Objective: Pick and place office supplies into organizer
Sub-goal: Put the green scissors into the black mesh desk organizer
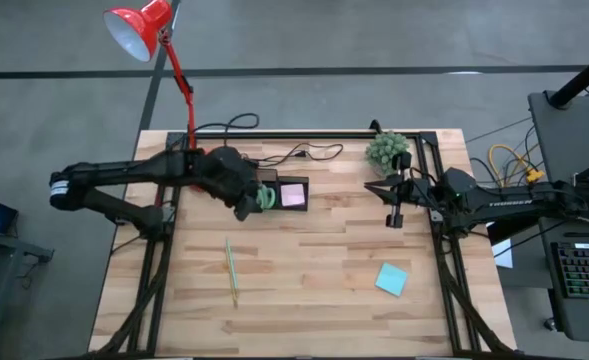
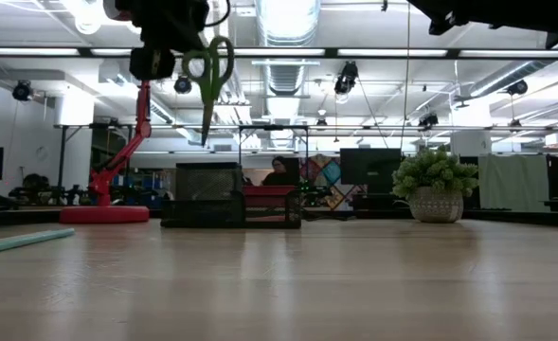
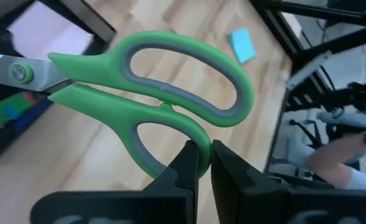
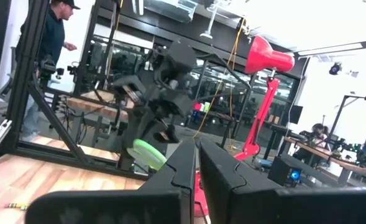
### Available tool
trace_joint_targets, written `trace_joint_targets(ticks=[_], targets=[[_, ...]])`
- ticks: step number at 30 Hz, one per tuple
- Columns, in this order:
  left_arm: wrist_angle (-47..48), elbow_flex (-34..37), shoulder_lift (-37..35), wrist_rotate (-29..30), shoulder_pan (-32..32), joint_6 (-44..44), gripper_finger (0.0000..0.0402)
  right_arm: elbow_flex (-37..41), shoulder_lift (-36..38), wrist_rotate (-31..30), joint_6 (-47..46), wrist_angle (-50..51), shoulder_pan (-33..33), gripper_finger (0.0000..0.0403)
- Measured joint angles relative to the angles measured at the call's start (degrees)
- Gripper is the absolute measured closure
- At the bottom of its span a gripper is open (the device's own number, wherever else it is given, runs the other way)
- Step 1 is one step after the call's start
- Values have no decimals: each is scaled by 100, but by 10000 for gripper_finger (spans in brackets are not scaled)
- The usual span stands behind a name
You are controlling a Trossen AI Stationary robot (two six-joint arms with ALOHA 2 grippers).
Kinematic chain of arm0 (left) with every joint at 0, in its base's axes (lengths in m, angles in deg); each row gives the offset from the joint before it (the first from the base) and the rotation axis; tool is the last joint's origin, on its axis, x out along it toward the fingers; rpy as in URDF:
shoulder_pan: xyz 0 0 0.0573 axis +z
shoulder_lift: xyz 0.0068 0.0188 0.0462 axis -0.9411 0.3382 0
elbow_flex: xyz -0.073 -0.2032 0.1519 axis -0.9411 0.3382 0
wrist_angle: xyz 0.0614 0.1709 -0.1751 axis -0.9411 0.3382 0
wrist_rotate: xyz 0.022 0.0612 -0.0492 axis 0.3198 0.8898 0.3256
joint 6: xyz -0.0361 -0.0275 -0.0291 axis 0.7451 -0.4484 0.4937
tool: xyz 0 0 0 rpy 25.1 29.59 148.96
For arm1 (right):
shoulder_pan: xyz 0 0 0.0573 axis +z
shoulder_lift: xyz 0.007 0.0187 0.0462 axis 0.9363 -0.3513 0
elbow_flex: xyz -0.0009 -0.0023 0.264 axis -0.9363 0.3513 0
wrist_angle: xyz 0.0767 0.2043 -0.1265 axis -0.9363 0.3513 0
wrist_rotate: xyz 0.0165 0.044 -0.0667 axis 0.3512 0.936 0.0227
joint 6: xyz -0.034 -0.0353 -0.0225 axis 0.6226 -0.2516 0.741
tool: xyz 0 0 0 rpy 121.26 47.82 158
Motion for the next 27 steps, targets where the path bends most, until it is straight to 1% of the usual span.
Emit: trace_joint_targets(ticks=[3, 6, 11, 19, 27], targets=[[54, 49, 107, -128, 211, -129, 398, 0, 0, 0, 28, -3, -1, 390], [41, 26, 233, -379, 435, -308, 398, -1, 0, 0, 43, -3, -1, 390], [51, 19, 478, -856, 874, -339, 398, -2, 0, 0, 44, -2, 0, 390], [59, -1, 655, -1093, 1248, -581, 398, -2, 0, 0, 42, -2, -1, 390], [74, 25, 647, -1863, 1777, -596, 398, -2, 0, 0, 12, 0, 0, 390]])
